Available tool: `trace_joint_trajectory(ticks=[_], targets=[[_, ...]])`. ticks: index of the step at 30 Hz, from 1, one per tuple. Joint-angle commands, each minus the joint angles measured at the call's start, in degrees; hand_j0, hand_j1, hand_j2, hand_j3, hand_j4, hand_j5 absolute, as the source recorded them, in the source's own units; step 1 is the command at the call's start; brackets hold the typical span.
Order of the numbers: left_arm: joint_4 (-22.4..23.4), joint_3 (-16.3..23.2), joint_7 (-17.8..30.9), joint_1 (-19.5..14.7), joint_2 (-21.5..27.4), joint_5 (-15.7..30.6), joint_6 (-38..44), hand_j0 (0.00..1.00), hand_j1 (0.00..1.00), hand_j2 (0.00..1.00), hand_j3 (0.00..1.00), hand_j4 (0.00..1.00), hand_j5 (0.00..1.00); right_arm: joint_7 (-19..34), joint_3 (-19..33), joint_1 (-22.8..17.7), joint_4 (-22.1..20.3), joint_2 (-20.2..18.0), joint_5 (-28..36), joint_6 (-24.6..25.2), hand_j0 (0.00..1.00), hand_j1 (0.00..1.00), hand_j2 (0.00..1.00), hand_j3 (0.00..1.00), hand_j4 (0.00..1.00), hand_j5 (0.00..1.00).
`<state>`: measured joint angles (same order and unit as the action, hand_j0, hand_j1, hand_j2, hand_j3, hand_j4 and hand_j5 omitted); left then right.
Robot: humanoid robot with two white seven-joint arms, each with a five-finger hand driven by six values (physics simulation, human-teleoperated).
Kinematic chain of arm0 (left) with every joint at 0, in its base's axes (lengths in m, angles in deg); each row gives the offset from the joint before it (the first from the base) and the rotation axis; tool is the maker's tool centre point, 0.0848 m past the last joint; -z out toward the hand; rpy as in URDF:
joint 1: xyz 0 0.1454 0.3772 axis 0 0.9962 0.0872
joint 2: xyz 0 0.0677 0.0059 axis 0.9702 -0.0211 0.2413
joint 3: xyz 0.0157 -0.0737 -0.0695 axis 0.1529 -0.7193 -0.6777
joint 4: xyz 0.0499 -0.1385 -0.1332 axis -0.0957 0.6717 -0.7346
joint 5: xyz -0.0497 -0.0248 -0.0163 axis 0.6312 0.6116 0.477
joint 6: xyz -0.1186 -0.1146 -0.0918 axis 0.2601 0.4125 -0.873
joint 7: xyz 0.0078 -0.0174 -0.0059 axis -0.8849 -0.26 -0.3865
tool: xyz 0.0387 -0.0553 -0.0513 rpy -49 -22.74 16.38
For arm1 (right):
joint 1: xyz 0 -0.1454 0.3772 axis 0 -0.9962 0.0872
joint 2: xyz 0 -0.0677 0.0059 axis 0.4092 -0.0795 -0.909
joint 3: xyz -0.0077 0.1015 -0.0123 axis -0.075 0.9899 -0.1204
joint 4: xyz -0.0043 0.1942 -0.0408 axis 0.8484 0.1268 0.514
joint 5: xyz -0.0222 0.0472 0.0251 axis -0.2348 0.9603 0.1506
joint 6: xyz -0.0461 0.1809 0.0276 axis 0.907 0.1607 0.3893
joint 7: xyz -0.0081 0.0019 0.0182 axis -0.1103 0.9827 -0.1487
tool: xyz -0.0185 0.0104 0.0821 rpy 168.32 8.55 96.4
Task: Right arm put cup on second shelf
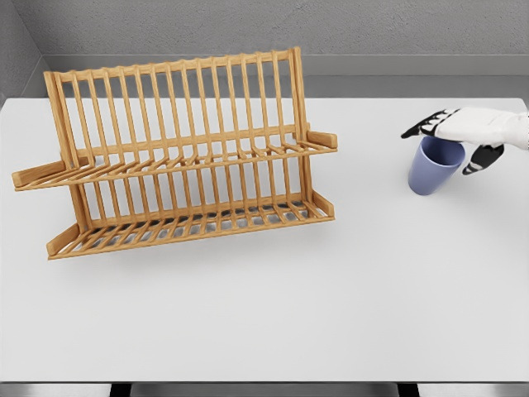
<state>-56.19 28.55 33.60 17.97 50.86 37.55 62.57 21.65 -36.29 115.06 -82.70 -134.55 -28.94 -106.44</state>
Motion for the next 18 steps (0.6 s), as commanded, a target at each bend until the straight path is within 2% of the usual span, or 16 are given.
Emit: trace_joint_trajectory(ticks=[1,12,13,15,18], targets=[[0.0,0.0,0.01,0.0,0.0,0.02,0.0,1.0,1.0,1.0,1.0,1.0,1.0,-0.02,-0.53,0.0,0.71,0.31,0.24,0.14,1.0,1.0,1.0,1.0,1.0,1.0],[0.0,0.0,0.01,0.0,0.0,0.02,0.0,1.0,1.0,1.0,1.0,1.0,1.0,-0.11,-1.85,0.26,0.71,0.58,0.24,0.14,0.99,0.99,0.99,0.99,0.99,0.99],[0.0,0.0,0.01,0.0,0.0,0.02,0.0,1.0,1.0,1.0,1.0,1.0,1.0,-0.02,-1.85,0.35,0.8,0.58,0.24,0.14,0.86,0.86,0.86,0.86,0.86,0.86],[0.0,0.0,0.01,0.0,0.0,0.02,0.0,1.0,1.0,1.0,1.0,1.0,1.0,-0.02,-1.85,0.35,0.8,0.58,0.24,0.14,0.72,0.72,0.72,0.72,0.72,0.72],[0.0,0.0,0.01,0.0,0.0,0.02,0.0,1.0,1.0,1.0,1.0,1.0,1.0,-0.02,-1.85,0.35,0.62,0.58,0.24,0.14,0.67,0.67,0.67,0.67,0.67,0.67]])
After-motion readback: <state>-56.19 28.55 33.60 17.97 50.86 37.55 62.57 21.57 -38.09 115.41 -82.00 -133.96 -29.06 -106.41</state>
